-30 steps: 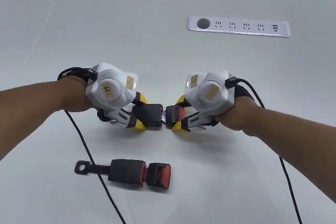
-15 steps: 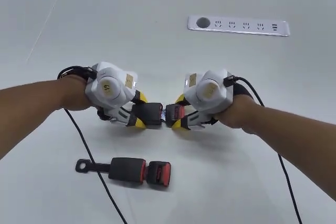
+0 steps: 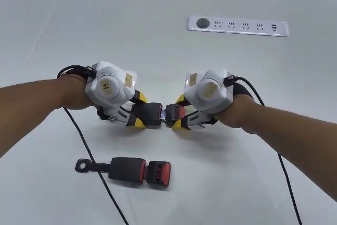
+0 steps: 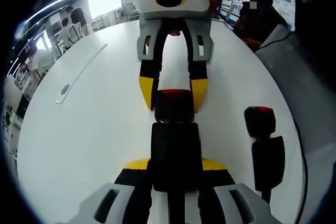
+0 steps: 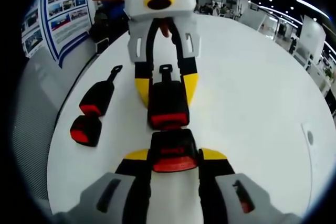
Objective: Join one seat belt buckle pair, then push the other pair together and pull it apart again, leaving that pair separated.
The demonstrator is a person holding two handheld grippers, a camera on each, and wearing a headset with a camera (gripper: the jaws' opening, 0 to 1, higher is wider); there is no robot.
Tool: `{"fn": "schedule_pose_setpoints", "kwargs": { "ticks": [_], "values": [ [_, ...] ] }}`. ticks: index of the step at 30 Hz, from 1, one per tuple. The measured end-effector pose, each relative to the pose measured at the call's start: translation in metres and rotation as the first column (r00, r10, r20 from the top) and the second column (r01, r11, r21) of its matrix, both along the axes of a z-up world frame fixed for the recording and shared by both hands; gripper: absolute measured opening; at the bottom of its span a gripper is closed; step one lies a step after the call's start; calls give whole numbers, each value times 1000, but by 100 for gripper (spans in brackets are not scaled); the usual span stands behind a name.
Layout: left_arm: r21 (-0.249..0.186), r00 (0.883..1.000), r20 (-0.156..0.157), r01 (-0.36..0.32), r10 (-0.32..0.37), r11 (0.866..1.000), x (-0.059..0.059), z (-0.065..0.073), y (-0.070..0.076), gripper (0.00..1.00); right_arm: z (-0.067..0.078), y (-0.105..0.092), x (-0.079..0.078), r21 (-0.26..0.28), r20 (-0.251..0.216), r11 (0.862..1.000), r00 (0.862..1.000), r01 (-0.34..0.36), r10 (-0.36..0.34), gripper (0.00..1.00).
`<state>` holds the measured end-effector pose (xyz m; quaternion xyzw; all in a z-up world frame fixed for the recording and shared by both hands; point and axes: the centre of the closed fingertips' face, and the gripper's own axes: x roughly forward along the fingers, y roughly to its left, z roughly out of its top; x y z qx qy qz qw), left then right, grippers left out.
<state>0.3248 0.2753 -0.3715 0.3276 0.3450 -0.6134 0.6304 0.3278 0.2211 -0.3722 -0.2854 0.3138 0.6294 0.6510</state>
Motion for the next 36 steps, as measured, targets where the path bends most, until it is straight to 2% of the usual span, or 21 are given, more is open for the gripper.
{"fn": "schedule_pose_setpoints", "kwargs": {
  "ticks": [10,24,36],
  "values": [
    [-1,1000,-3,-10,10,1000,-1,-1,2,34,-1,-13,0,-18,1,1000,1000,9,-8,34],
    [-1,1000,-3,-12,12,1000,-5,-1,0,34,-1,-20,-7,1,5,1000,1000,31,-31,35],
    [-7,1000,-4,-14,14,1000,-6,0,0,34,-1,-48,-4,-5,-4,998,998,61,-61,35]
  ]
}}
